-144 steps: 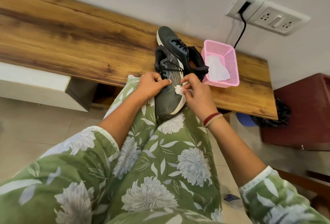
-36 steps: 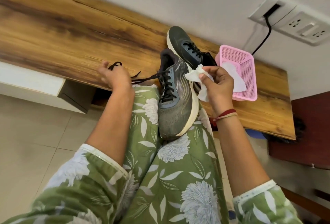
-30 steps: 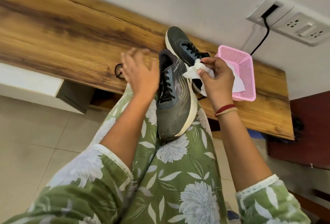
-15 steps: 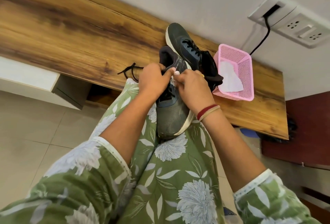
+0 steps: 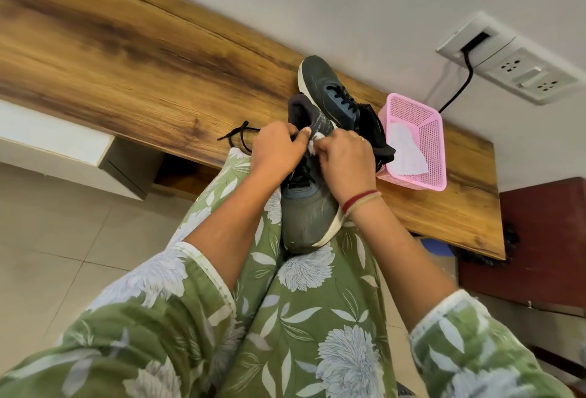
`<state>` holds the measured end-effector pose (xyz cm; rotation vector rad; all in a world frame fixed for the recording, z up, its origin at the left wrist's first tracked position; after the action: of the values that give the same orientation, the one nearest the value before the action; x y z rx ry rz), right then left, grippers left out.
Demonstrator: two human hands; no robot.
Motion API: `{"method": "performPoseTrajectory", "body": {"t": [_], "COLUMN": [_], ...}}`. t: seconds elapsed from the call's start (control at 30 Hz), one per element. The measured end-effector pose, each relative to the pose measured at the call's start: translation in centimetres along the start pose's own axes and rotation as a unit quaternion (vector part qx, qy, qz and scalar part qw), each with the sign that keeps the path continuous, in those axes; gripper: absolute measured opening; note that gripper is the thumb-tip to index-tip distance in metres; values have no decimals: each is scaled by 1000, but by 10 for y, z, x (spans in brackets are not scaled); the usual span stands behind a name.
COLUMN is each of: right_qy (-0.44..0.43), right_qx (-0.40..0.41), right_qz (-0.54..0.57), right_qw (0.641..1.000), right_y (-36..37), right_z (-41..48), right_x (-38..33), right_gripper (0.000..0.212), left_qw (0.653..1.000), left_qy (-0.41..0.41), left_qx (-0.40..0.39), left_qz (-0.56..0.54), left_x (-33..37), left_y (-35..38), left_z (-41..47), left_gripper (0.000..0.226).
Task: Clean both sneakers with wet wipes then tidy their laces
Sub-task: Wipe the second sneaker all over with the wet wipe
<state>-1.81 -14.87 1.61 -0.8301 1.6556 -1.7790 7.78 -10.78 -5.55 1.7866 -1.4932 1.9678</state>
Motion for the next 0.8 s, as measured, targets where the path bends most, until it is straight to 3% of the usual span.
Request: {"method": "performPoseTrajectory", "body": {"t": [0.1,0.3,0.4,0.6,0.73,0.8], "right_qy": [12,-41,-57,3,8,13], "right_qx": [-40,-164,-146,-45,-37,-79], "right_qz": [38,76,73,28,1,35], "right_qw": [998,983,985,999,999,996], "right_y": [5,-2,-9,6,3,3], "right_z": [12,-39,-48,-5,18,10], "right_x": [4,2,2,6,5,6], "right_gripper": [25,19,18,26,26,23], "left_qw": [1000,1000,1000,1000,1000,1000], "left_qy": [-12,-11,-5,4,1,7], "left_qx": [0,-10,-10,-13,-10,-12], "left_qz": [-10,-7,-8,-3,-1,4], "left_x": [-2,-2,0,2,0,2], "left_y": [-2,3,3,2,0,1], "left_z": [1,0,-1,-1,0,-1], "left_gripper": [50,50,52,52,54,54]}}
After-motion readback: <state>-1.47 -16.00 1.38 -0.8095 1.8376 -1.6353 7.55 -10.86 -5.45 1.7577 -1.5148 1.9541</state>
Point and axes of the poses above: each hand's wrist, its own z-axis towards the middle knuckle, its own y-axis out of the palm, x = y × z, the point moved 9 cm from there along z, towards the middle knuckle, and after that the axes turned 3 degrees about x, right-handed, at the moved point
